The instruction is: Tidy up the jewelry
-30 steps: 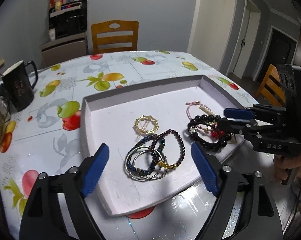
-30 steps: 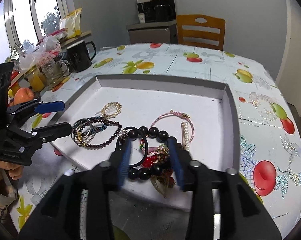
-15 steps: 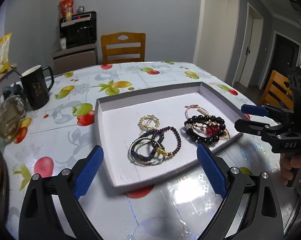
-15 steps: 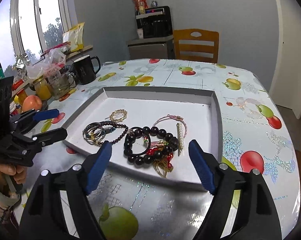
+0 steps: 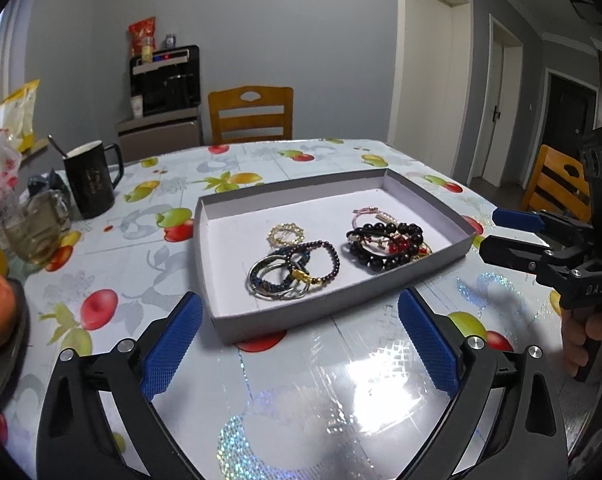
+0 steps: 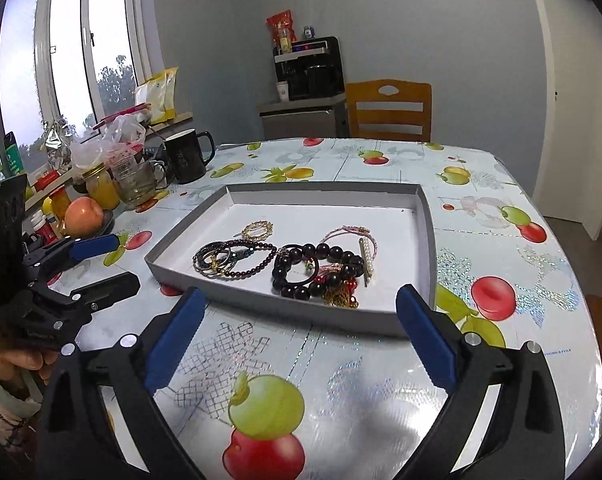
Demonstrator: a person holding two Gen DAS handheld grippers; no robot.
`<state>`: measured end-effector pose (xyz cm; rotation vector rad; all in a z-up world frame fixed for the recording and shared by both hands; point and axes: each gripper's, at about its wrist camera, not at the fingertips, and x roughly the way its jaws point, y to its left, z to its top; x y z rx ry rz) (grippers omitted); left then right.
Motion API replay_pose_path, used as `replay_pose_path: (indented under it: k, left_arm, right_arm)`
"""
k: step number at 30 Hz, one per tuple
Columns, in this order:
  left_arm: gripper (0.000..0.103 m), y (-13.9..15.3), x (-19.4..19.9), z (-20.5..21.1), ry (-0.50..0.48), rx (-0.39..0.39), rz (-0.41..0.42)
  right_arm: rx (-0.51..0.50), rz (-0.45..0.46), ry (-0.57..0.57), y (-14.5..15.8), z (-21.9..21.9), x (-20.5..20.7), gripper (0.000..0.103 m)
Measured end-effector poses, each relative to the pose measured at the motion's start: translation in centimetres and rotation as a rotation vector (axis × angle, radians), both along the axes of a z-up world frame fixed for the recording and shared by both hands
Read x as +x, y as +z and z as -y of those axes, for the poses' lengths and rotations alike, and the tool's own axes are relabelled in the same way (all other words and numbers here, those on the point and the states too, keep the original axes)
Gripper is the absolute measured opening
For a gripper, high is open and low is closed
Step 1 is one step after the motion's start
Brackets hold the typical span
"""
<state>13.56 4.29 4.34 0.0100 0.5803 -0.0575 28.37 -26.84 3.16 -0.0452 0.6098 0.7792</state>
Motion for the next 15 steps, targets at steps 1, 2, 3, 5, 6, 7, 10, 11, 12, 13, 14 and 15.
replay_pose_path:
  k: [1, 2, 3, 5, 6, 7, 10, 11, 12, 13, 14, 15]
  left_arm:
    - [0.098, 0.0, -0.1, 0.1, 0.001, 0.005, 0.004]
    - [0.098, 0.0, -0.4, 0.3, 0.003, 0.012, 0.010]
    - [0.098, 0.1, -0.6, 0.4, 0.005, 0.016, 0.014]
    - [0.098, 0.1, -1.2, 0.6, 0.008, 0.016, 0.027]
    - [0.098, 0.1, -1.4, 0.7, 0.010, 0.014, 0.030]
    - [0.098, 0.1, -1.5, 0.8, 0.011, 0.014, 0.031]
    - [0.098, 0.0, -1.9, 1.0, 0.023, 0.015, 0.037]
    - [0.098, 0.0, -2.1, 0.9, 0.027, 0.009, 0.039]
    - [0.098, 0.0, -2.2, 0.9, 0.031, -0.001, 0.041]
    - [0.098, 0.0, -2.3, 0.8, 0.034, -0.012, 0.043]
    - [0.098, 0.0, -2.4, 0.7, 0.036, -0.018, 0.045]
    - [0.098, 0.0, -2.5, 0.6, 0.040, -0.023, 0.047]
  right_arm:
    - [0.001, 0.005, 0.000, 0.0, 0.1, -0.4, 0.096]
    - [0.003, 0.010, -0.004, 0.0, 0.2, -0.7, 0.097]
    - [0.005, 0.015, -0.005, 0.0, 0.3, -0.9, 0.097]
    - [0.004, 0.027, -0.008, 0.0, 0.3, -1.4, 0.097]
    - [0.003, 0.034, -0.010, 0.0, 0.3, -1.7, 0.097]
    - [0.003, 0.040, -0.011, 0.1, 0.3, -1.9, 0.097]
    - [0.006, 0.053, -0.012, 0.1, 0.4, -2.3, 0.097]
    - [0.008, 0.056, -0.012, 0.1, 0.4, -2.5, 0.097]
    - [0.010, 0.059, -0.013, 0.1, 0.4, -2.7, 0.097]
    - [0.011, 0.060, -0.012, 0.0, 0.4, -2.8, 0.097]
    - [0.010, 0.062, -0.010, -0.1, 0.4, -3.0, 0.097]
    - [0.006, 0.068, -0.010, -0.2, 0.3, -3.2, 0.097]
